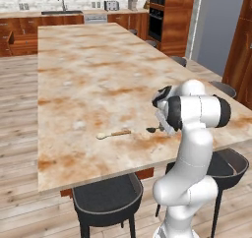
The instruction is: Pick up the metallic utensils from the counter and place them in the open drawer. Make sure not to pick up any wooden utensils.
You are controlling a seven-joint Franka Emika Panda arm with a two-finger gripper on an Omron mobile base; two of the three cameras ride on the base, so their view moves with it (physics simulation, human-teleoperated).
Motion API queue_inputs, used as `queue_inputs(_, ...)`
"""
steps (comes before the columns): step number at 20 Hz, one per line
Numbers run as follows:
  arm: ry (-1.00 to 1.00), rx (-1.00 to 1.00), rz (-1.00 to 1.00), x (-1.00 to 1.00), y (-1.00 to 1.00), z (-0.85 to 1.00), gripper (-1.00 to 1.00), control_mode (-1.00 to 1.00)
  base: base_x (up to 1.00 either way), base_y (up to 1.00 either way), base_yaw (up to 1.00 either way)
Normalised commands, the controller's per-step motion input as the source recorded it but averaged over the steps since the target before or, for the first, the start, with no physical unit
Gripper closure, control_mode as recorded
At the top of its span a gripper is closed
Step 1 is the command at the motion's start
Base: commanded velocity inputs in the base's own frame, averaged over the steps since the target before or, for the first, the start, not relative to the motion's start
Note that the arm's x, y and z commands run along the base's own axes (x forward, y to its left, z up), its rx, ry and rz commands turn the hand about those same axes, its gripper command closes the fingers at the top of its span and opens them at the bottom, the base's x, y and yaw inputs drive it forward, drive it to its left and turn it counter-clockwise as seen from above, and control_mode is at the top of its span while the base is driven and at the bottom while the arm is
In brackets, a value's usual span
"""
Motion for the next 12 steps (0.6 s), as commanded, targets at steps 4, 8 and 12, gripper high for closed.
queue_inputs(4,0.15,0.0,0.0,-0.27,-0.01,0.97,1.0,-1.0,0.0,0.0,0.0)
queue_inputs(8,0.17,0.0,0.0,-0.32,-0.01,0.87,1.0,-1.0,0.0,0.0,0.0)
queue_inputs(12,0.22,0.0,0.0,-0.34,0.0,0.72,1.0,-1.0,0.0,0.0,0.0)
